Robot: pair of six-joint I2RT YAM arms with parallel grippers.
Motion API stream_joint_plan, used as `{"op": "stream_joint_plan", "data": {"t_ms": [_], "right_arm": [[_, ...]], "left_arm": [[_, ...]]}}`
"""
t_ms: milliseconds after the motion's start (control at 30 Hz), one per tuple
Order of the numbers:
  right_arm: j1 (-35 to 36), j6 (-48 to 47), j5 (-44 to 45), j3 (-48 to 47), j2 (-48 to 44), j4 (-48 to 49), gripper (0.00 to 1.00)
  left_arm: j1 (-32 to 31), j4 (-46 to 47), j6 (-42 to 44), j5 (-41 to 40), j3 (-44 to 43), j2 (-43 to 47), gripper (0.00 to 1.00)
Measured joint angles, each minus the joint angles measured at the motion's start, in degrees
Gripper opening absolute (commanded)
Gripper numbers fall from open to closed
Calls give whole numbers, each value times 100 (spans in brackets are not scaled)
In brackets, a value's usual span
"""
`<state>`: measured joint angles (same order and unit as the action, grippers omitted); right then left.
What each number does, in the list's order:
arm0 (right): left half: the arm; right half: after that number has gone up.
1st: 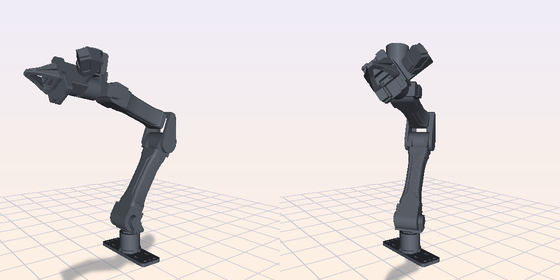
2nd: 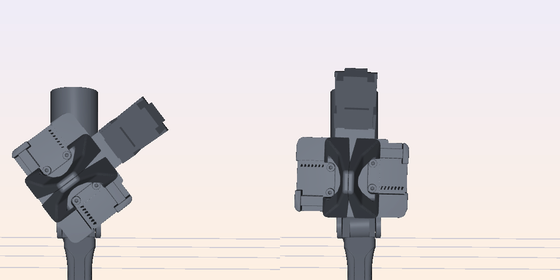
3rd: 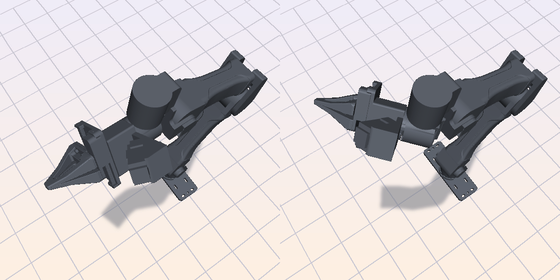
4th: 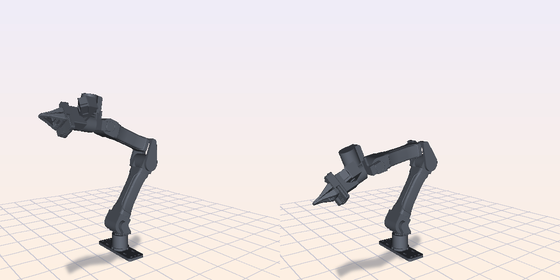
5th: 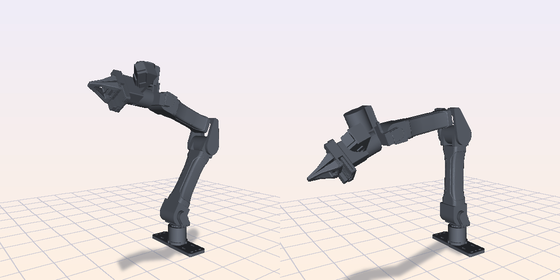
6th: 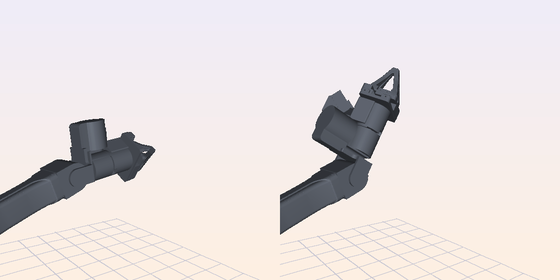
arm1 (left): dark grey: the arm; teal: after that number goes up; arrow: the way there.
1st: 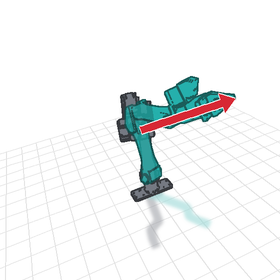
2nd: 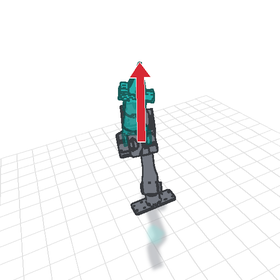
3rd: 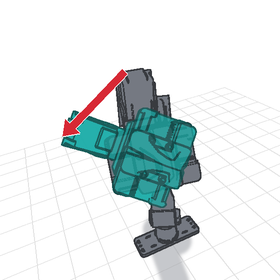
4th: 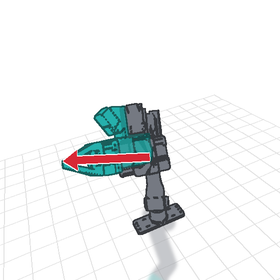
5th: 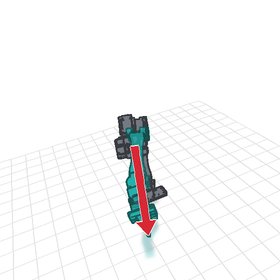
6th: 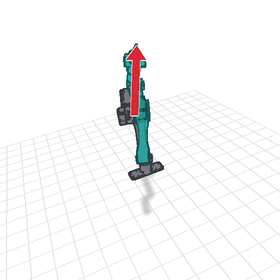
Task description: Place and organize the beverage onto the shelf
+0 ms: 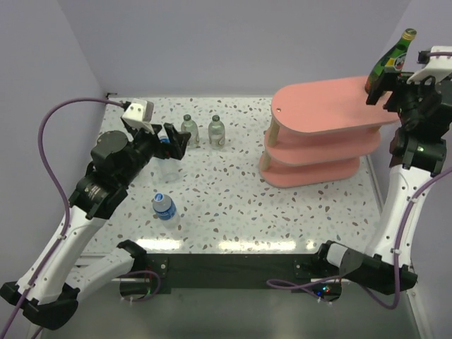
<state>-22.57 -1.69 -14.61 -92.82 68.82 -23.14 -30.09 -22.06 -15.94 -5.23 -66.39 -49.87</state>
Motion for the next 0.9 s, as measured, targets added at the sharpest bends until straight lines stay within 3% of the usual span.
{"op": "stream_joint_plan", "data": {"t_ms": [133,267,600,667,900], "right_arm": [[0,-286,-240,-4,-297,-820,99],[-4,-1121,-1261,-160,-485,-1853,99],[433,-4387,-4288,-509,-625,-4572,98],[868,-4614,-4505,-378,-662,-4671,96],[3440,-4450,-4238,343,-643,-4092,93]], "left_arm": [[0,-35,76,-9,-225,-39,100],[0,-66,120,-101,-350,-63,100],[0,-584,-68,-852,-391,-323,100],[0,-804,-186,-1176,-420,-343,100],[7,-1606,-629,-2494,-518,-234,99]]}}
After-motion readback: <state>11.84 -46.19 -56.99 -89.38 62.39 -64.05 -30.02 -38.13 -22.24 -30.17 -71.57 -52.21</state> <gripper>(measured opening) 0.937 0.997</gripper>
